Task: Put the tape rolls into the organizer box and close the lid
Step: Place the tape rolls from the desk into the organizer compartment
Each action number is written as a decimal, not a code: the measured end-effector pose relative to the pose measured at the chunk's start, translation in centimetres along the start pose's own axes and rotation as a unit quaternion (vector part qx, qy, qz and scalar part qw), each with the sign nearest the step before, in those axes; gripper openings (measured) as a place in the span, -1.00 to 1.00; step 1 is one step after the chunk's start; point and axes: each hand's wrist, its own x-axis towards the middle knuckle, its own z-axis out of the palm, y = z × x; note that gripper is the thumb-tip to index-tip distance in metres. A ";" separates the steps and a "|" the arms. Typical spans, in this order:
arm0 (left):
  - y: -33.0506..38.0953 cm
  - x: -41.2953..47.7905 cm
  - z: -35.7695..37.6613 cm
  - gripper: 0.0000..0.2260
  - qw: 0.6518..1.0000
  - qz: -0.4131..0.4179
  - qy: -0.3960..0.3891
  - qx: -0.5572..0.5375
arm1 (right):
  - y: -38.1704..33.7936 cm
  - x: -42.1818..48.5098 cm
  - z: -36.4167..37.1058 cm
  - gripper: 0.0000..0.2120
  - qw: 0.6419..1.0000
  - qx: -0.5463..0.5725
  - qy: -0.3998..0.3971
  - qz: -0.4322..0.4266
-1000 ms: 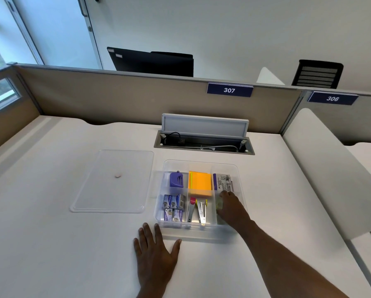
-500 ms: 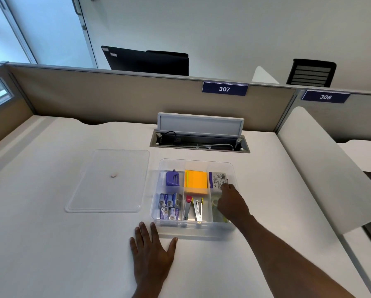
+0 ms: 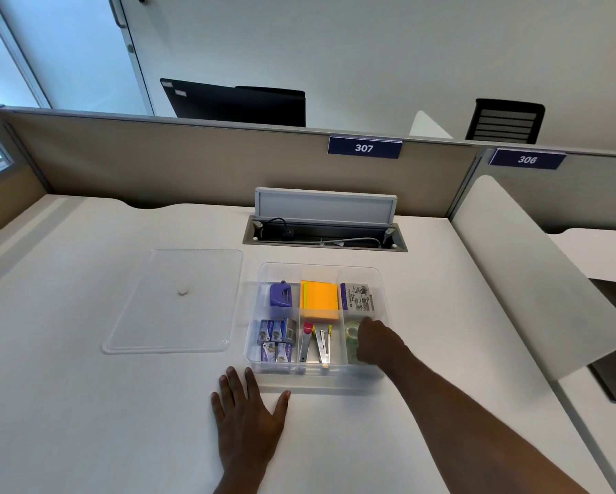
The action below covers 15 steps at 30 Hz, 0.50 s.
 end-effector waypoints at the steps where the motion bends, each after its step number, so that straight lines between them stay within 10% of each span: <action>1: 0.0 0.0 0.0 -0.06 1.000 0.000 0.001 0.000 | 0.0 -0.1 0.2 -0.60 1.000 -0.008 -0.001 -0.005; 15: 0.1 0.0 -0.3 -0.08 1.000 0.001 0.000 -0.012 | -1.1 -0.4 0.2 -0.52 0.999 0.035 0.009 -0.008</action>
